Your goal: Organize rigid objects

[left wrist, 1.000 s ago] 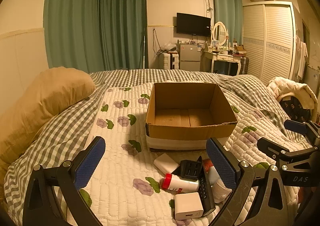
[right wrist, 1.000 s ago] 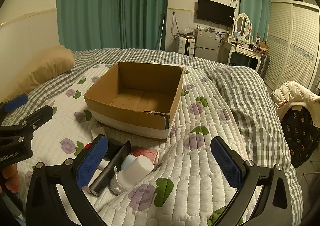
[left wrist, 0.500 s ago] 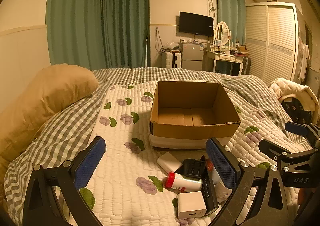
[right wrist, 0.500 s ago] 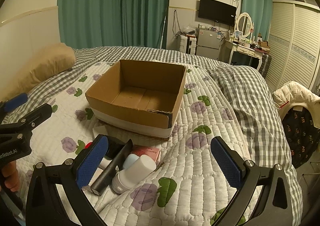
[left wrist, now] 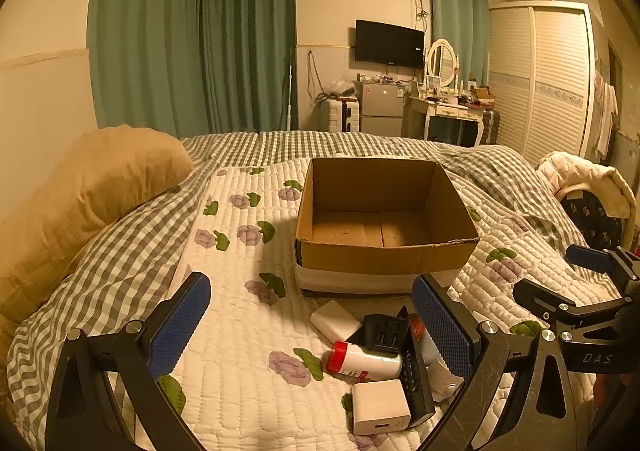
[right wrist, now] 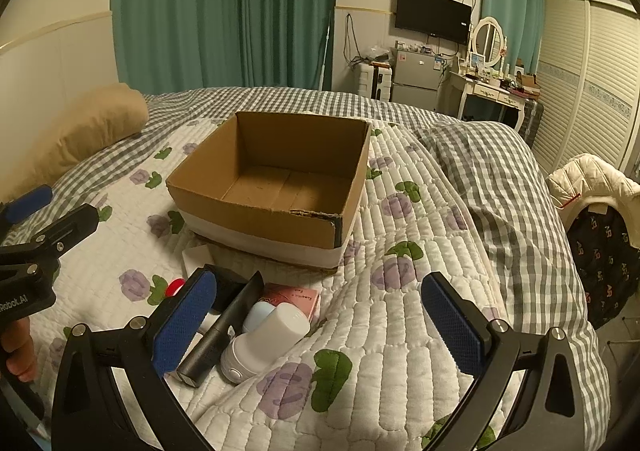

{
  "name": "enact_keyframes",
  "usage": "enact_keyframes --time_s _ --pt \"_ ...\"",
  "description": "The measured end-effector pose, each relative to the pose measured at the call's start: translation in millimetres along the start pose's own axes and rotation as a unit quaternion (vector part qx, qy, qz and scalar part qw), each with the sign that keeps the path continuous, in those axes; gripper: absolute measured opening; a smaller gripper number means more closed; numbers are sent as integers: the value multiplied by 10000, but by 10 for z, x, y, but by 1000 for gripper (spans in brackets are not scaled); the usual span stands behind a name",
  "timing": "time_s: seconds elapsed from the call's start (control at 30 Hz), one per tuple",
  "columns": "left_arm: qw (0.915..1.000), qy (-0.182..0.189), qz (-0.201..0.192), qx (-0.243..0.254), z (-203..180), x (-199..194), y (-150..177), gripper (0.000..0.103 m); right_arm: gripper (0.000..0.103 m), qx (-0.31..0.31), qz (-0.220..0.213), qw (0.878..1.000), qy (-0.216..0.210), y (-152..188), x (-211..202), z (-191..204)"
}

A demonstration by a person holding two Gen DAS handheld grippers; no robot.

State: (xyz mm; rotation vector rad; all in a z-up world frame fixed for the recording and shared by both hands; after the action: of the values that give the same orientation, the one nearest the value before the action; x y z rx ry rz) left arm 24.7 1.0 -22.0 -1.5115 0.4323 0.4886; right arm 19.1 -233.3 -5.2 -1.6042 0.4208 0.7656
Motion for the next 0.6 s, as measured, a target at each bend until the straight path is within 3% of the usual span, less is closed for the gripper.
enact_keyframes --time_s 0.43,0.6 --pt "9999 6 139 -5 -3 76 19 103 103 -54 88 9999 -19 -14 38 2" --pt "9988 55 473 -102 17 250 123 103 103 -101 320 9994 21 28 171 -7"
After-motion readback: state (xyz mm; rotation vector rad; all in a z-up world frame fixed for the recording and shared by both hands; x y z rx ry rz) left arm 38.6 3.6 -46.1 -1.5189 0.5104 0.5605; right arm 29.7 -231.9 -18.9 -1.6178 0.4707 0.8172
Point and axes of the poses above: each gripper's, at about its wrist camera, not at the fingertips, and x roughly the way its jaws point, z to its left, y to its underside, the point moved 3 cm from there along x, roughly the way its jaws point, and after that the axes turned 3 degrees about z, right-handed, at the moved point
